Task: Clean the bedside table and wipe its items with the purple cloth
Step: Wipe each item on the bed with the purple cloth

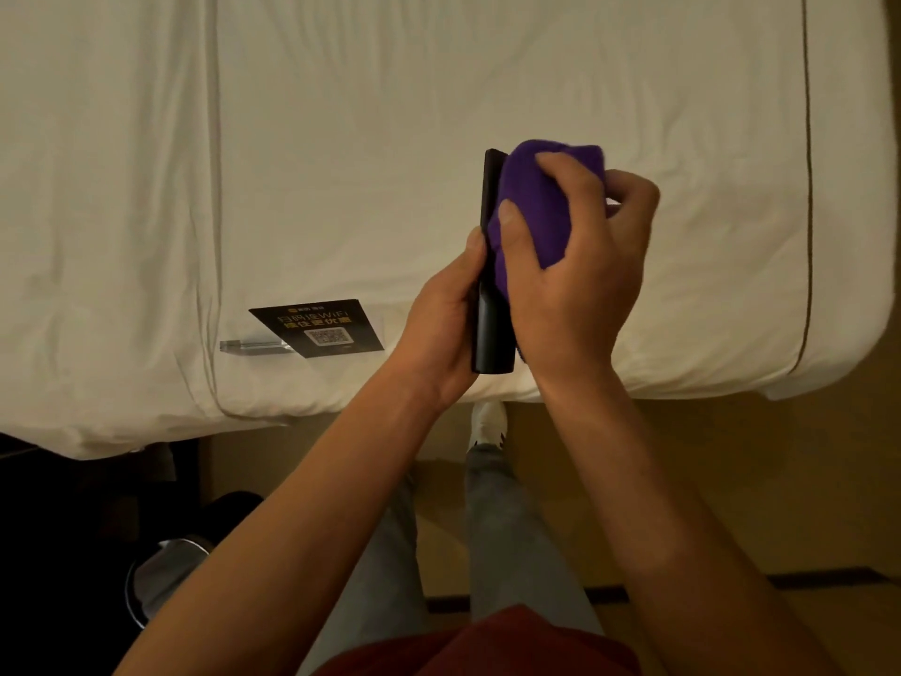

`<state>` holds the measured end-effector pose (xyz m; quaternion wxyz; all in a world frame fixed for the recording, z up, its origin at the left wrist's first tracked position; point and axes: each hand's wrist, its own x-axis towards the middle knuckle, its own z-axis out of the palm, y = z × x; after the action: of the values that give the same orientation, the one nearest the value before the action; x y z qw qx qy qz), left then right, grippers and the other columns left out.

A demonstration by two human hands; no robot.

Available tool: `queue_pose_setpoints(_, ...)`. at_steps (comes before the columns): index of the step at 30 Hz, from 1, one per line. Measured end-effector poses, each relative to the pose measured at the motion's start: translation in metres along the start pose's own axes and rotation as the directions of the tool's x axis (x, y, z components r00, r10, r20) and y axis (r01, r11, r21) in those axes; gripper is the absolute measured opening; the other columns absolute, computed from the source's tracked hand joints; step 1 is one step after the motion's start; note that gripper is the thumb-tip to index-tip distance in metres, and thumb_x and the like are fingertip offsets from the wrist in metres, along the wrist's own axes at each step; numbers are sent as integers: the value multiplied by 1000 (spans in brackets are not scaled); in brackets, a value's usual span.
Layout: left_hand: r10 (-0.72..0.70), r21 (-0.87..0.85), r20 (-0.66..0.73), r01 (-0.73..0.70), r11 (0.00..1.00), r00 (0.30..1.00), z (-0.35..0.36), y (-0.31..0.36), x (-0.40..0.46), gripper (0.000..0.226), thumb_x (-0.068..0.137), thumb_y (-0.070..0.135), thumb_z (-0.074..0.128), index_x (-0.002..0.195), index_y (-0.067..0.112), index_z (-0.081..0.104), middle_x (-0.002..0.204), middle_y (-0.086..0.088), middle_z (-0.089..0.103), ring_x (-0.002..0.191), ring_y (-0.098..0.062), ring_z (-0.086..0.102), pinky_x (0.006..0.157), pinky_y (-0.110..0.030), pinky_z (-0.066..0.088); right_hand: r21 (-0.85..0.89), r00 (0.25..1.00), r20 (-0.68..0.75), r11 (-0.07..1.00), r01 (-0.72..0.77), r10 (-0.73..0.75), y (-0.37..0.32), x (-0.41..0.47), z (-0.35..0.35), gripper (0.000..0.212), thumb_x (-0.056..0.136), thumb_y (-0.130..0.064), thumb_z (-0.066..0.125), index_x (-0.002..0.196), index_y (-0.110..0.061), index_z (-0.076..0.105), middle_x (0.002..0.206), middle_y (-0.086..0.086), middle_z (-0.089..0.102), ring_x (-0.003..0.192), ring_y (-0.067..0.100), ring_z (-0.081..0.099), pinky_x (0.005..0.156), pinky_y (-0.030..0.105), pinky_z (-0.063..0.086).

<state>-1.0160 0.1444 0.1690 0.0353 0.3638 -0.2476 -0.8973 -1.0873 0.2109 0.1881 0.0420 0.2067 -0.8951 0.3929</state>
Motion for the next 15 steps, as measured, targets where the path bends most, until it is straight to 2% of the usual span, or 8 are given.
queue_pose_setpoints(1, 32, 69, -17, -31, 997, 999, 2, 1, 0, 42, 105, 41, 45, 134, 15, 61, 128, -18, 66, 116, -30, 63, 106, -47, 48, 27, 1000, -8, 1000, -5, 6, 0, 2, 0, 42, 95, -37, 70, 132, -18, 65, 129, 12, 55, 113, 22, 58, 84, 29, 58)
queue_pose_setpoints(3, 80, 152, -33, -74, 986, 996, 5, 4, 2, 38, 106, 42, 44, 124, 17, 67, 123, -18, 69, 112, -29, 66, 102, -47, 51, 73, 996, 88, 997, -15, 9, 1, 10, 0, 40, 97, -38, 68, 131, -18, 67, 126, 10, 57, 107, 15, 59, 84, 17, 54)
queue_pose_setpoints(5, 61, 89, -26, -58, 994, 998, 3, 13, 6, 38, 106, 40, 44, 127, 15, 65, 122, -15, 69, 112, -27, 66, 101, -43, 52, 103, 966, 257, 994, -22, -5, 3, 20, -1, 39, 97, -40, 66, 130, -21, 67, 120, 6, 59, 99, 8, 59, 81, 10, 50)
queue_pose_setpoints(7, 13, -12, -8, -13, 1000, 1000, -1, 28, 13, 43, 106, 40, 44, 130, 8, 59, 120, -15, 67, 109, -25, 65, 100, -39, 52, 107, 930, 366, 994, -12, -28, 4, 20, -3, 40, 96, -43, 65, 131, -23, 66, 117, 3, 60, 96, 7, 60, 80, 14, 54)
queue_pose_setpoints(10, -17, -80, -25, 15, 997, 1000, -3, 48, 23, 37, 104, 42, 49, 113, 9, 60, 97, -7, 61, 91, -18, 61, 99, -34, 47, 118, 905, 424, 992, -34, -20, 3, -2, -6, 42, 95, -44, 66, 133, -26, 63, 116, 0, 59, 98, 9, 61, 79, 23, 58)
queue_pose_setpoints(12, -10, -127, -55, 2, 992, 998, -2, 52, 27, 29, 103, 38, 53, 108, 11, 60, 90, -4, 56, 84, -14, 55, 103, -34, 40, 137, 903, 429, 988, -65, 0, 5, -15, -9, 43, 95, -45, 66, 134, -29, 62, 116, -2, 58, 98, 8, 60, 79, 23, 57)
queue_pose_setpoints(15, 14, -161, -145, -37, 986, 989, -8, 51, 31, 25, 100, 33, 59, 111, 11, 61, 85, -2, 53, 78, -12, 54, 98, -31, 45, 129, 864, 503, 989, -72, -3, 13, -22, -11, 41, 93, -45, 68, 131, -32, 63, 114, -5, 59, 97, 6, 60, 77, 20, 55)
